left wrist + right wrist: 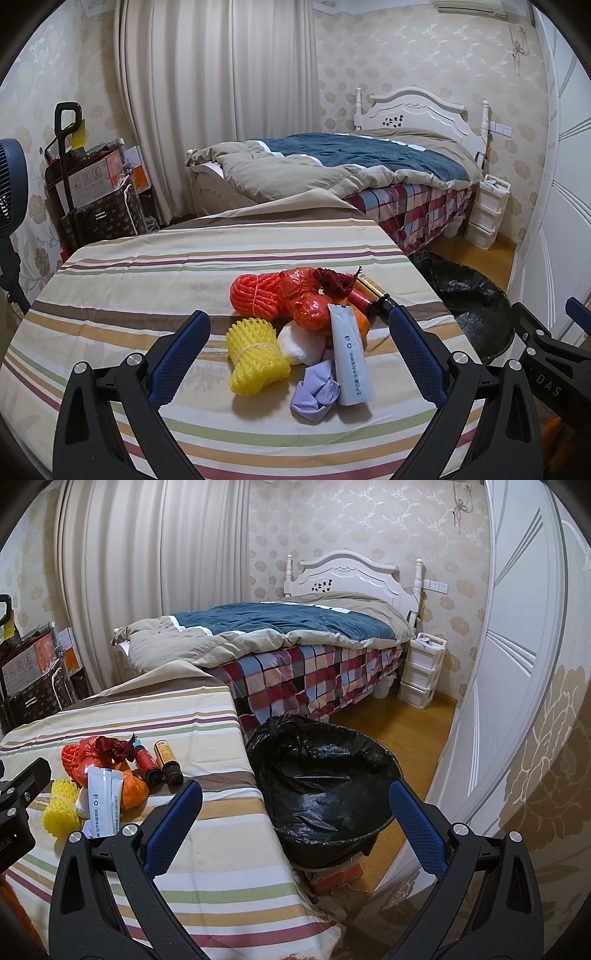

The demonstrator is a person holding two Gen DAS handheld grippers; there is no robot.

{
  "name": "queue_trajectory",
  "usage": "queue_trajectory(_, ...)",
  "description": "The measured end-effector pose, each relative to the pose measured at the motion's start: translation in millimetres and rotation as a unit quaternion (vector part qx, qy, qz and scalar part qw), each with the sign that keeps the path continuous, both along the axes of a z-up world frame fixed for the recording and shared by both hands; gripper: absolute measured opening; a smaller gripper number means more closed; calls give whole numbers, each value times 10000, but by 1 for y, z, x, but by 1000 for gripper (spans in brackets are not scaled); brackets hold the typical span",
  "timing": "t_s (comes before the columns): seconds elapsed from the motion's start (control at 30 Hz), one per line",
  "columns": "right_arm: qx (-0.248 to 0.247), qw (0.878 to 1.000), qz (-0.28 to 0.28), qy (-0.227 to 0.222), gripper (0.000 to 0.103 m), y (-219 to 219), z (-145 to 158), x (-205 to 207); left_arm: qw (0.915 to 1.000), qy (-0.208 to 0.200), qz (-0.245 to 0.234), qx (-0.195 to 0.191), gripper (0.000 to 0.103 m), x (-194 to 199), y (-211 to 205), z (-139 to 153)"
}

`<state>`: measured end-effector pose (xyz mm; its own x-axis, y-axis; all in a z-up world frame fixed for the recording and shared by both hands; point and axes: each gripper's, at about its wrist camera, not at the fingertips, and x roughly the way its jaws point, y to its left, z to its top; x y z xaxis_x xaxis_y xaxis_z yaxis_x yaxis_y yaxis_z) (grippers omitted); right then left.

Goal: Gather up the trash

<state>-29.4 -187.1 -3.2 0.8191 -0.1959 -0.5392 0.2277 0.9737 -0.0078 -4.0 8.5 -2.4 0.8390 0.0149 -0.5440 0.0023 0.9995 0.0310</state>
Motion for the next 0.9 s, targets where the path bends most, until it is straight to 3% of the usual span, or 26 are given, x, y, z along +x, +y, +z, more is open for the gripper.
queue_trajectory(0.9, 10, 10000, -8, 10, 99, -1, -2, 0, 10000, 9, 5, -10, 97, -1, 2, -2)
